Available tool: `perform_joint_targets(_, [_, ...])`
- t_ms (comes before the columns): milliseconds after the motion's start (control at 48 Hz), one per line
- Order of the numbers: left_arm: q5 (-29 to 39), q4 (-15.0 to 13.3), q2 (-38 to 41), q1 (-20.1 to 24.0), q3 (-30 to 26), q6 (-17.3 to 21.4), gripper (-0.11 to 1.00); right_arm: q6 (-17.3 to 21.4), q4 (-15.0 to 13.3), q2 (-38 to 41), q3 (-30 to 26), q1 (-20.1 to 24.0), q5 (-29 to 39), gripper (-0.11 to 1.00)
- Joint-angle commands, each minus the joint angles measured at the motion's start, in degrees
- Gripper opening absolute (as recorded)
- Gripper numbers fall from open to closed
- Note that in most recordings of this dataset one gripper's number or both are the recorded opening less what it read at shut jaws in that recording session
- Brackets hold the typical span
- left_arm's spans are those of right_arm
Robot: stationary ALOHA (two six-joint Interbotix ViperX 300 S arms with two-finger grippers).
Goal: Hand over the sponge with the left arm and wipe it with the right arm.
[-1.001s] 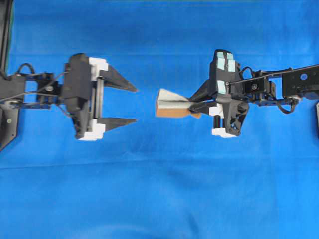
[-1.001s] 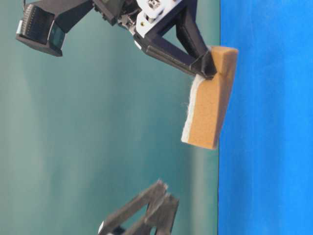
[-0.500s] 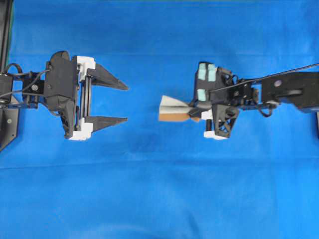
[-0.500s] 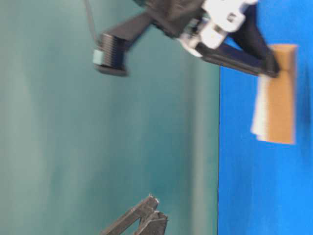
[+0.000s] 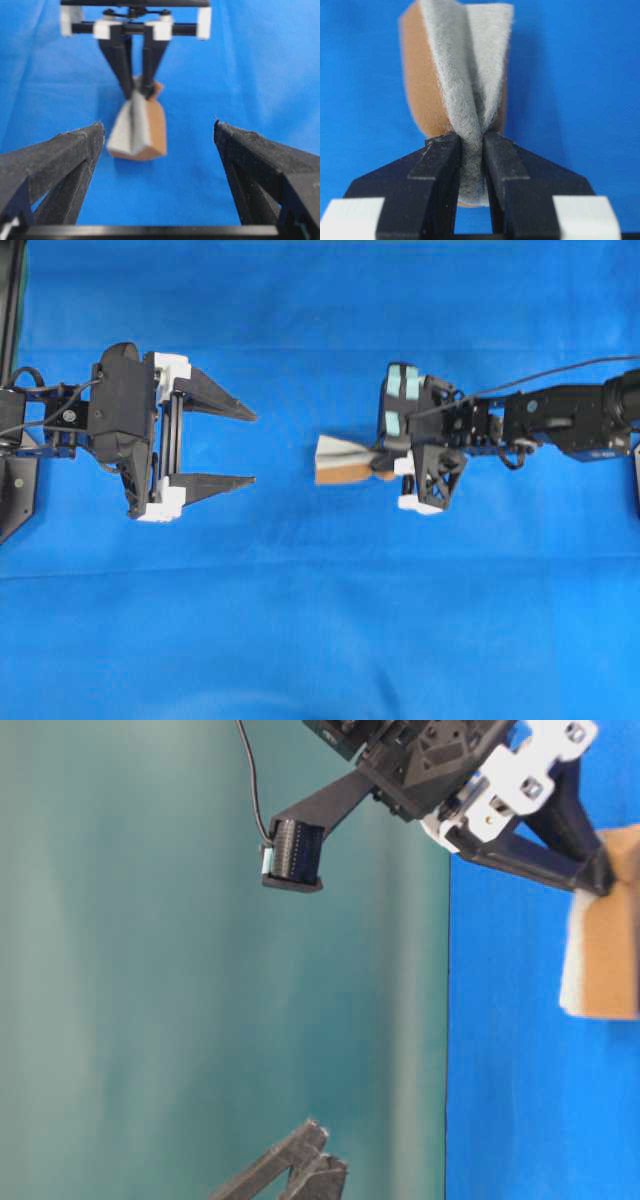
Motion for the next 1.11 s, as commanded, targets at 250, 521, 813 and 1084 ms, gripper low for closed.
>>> perform_joint_targets(250, [-0.53, -0.09, -0.7, -0.18, -0.26, 0.09, 0.9, -0.7, -2.64, -2.02, 0.7, -13.62, -5.27, 0.22])
perform_joint_targets(521, [-0.53, -0.18, -0.7, -0.18, -0.18, 0.09, 0.9, -0.79, -3.87, -1.23, -0.97, -14.85, -4.66, 0.22])
perform_joint_targets(813, [-0.62, -0.09, -0.7, -0.18, -0.18, 0.09, 0.9, 0.97, -2.81, -0.88, -0.26, -4.57, -2.81, 0.22])
perform_joint_targets(1084, [-0.53, -0.09, -0.7, -0.18, -0.18, 0.09, 0.9, 4.66, 0.09, 0.09, -0.88, 9.58, -0.97, 0.22])
